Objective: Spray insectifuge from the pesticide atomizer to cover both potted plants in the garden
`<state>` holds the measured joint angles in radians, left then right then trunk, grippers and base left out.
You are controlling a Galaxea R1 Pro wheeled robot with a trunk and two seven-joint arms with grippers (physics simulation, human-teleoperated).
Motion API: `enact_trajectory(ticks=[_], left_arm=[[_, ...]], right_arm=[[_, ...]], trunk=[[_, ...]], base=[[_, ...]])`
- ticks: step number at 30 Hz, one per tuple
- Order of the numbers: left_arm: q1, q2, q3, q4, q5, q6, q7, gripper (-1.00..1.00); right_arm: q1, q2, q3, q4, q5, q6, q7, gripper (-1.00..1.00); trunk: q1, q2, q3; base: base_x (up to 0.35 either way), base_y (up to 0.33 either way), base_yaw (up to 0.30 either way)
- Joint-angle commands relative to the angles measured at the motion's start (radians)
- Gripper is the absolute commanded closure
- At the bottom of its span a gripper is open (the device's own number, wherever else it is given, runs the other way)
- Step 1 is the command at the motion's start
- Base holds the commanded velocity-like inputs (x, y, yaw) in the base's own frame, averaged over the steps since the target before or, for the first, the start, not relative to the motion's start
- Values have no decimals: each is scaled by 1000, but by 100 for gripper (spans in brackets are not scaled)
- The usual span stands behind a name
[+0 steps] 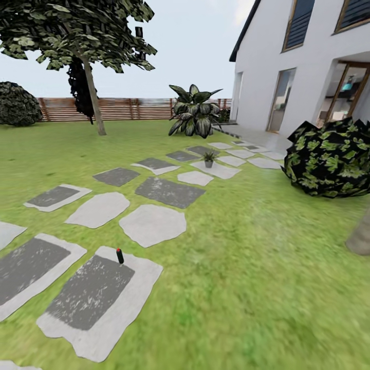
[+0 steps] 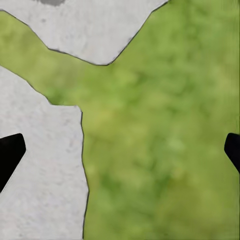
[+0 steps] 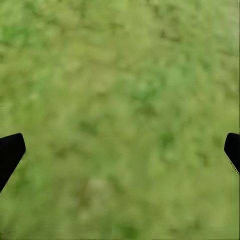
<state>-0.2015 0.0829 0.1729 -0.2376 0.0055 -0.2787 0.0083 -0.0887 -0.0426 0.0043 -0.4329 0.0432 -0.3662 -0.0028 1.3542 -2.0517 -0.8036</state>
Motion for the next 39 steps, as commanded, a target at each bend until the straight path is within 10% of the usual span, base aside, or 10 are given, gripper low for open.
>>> enact_trajectory(ticks=[1, 39], left_arm=[[-1, 0, 0, 1, 1, -4, 1, -100], [-1, -1, 0, 1, 0, -4, 1, -100]], right_arm=[[0, 0, 0, 0, 4, -3, 0, -100], [0, 3, 0, 0, 4, -3, 0, -100]], trunk=[[0, 0, -1], [0, 0, -1]], base=[[340, -15, 278], [283, -158, 202]])
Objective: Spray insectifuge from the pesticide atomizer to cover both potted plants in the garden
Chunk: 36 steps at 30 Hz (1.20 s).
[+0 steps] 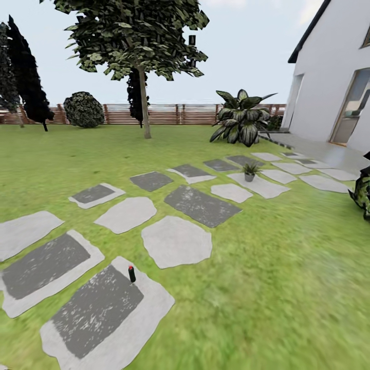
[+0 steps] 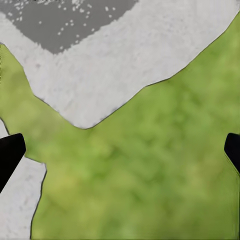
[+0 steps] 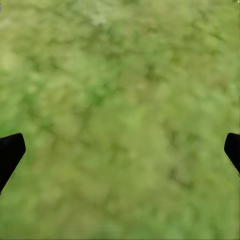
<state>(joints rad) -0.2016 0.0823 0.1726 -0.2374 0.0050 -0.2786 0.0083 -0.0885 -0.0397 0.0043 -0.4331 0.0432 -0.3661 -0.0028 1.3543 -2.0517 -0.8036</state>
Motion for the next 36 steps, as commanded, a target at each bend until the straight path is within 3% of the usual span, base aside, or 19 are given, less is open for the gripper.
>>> enact_trajectory(ticks=[1, 9, 36], left_arm=[[-1, 0, 1, 1, 0, -4, 1, -100], [-1, -1, 1, 1, 0, -4, 1, -100], [-1, -1, 1, 1, 1, -4, 1, -100]], right_arm=[[0, 0, 0, 0, 4, -3, 0, -100], [0, 0, 0, 1, 4, -2, 0, -100], [0, 0, 0, 1, 4, -2, 0, -100]], trunk=[[0, 0, -1], [0, 0, -1], [0, 0, -1]], base=[[279, -166, 278], [279, -167, 214], [255, -181, 10]])
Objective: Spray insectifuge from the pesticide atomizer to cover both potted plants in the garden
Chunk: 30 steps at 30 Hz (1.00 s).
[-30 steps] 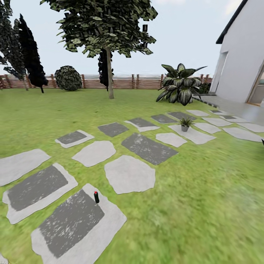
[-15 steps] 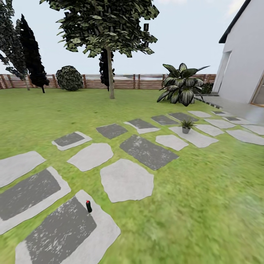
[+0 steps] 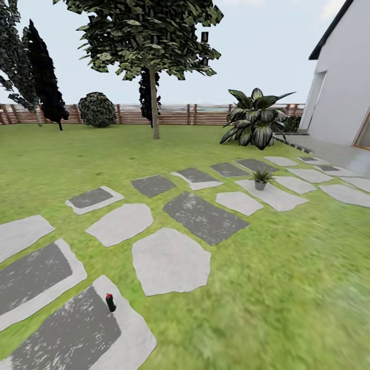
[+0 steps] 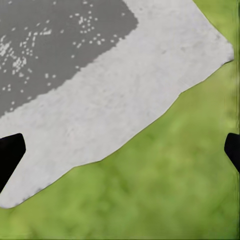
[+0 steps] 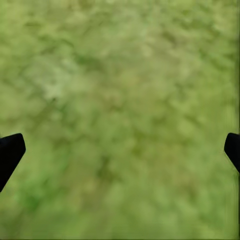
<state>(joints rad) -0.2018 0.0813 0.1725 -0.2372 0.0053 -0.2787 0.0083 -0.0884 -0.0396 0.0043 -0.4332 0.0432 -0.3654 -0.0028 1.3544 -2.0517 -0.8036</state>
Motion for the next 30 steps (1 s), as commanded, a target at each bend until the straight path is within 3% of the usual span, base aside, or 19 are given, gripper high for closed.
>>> enact_trajectory(ticks=[1, 30], left_arm=[[-1, 0, 1, 1, 0, -4, 1, -100], [-1, 0, 1, 1, 1, -4, 1, -100]], right_arm=[[-1, 0, 0, 1, 4, -3, 0, -100], [-1, 0, 0, 2, 5, -3, 0, -100]], trunk=[[0, 0, -1], [0, 0, -1]], base=[[237, -195, 120], [226, -211, 252]])
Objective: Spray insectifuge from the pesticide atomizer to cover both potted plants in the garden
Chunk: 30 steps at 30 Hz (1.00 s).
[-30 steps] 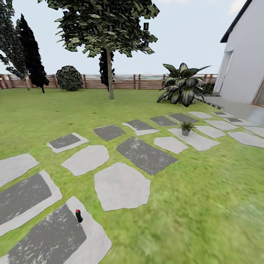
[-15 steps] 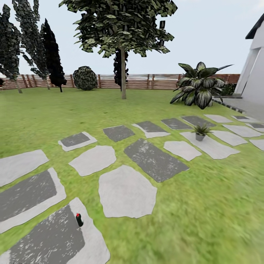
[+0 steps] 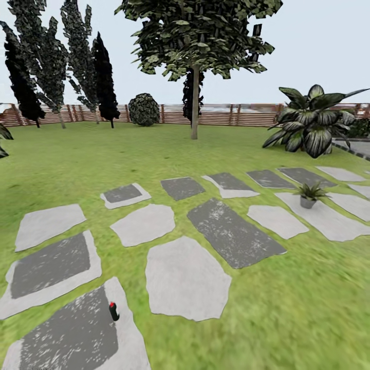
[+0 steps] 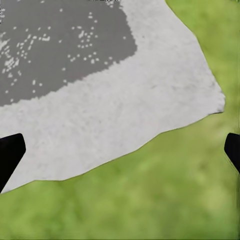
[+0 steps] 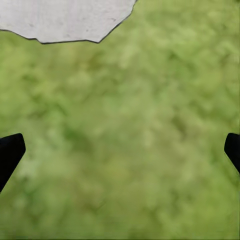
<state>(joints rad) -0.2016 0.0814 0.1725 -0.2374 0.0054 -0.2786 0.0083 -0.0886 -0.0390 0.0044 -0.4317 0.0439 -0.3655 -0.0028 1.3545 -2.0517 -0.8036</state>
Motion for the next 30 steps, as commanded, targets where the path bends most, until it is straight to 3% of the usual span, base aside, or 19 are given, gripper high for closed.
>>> enact_trajectory(ticks=[1, 30], left_arm=[[-1, 0, 1, 1, 1, -4, 1, -100], [-1, 1, 1, 1, 1, -4, 1, -100]], right_arm=[[0, 0, 0, 1, 5, -3, 0, -100], [0, 1, 0, 1, 5, -3, 0, -100]], trunk=[[0, 0, -1], [0, 0, -1]], base=[[212, -227, 270], [216, -230, 270]])
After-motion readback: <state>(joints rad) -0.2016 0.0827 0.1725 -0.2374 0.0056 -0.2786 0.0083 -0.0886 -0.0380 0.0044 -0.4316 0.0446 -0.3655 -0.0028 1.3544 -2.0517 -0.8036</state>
